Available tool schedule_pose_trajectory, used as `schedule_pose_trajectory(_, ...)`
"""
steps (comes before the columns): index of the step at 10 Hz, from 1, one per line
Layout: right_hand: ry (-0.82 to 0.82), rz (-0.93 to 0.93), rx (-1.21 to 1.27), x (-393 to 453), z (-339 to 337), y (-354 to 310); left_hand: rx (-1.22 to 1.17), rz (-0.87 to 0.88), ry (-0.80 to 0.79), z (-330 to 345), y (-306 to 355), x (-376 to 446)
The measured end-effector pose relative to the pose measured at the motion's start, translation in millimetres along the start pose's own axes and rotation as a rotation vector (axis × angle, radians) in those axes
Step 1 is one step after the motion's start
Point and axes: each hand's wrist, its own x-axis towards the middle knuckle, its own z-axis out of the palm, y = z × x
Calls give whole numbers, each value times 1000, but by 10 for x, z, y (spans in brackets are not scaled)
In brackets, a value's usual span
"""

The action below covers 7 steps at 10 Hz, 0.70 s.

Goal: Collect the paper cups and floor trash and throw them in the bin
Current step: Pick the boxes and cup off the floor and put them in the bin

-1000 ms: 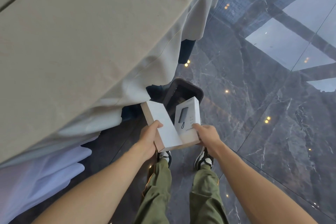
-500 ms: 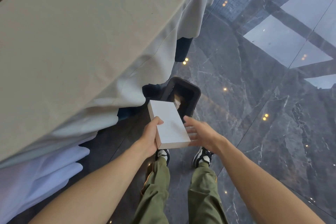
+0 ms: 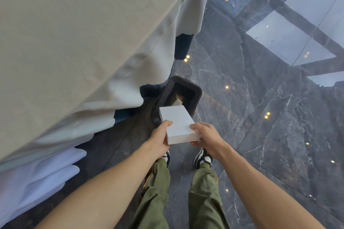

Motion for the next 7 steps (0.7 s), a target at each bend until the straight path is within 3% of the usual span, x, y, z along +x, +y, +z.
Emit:
schedule_pose_trajectory(2,141,-123,-125,70,100,-147,88,48,50,-19,15,127)
schedule_pose_trajectory(4,169,-203,-203,129,292,-331,181,31,12,-31,101,120)
schedule_pose_trajectory(7,186,-123,-386,-90,261,-304,552,181,132,3,125,-187)
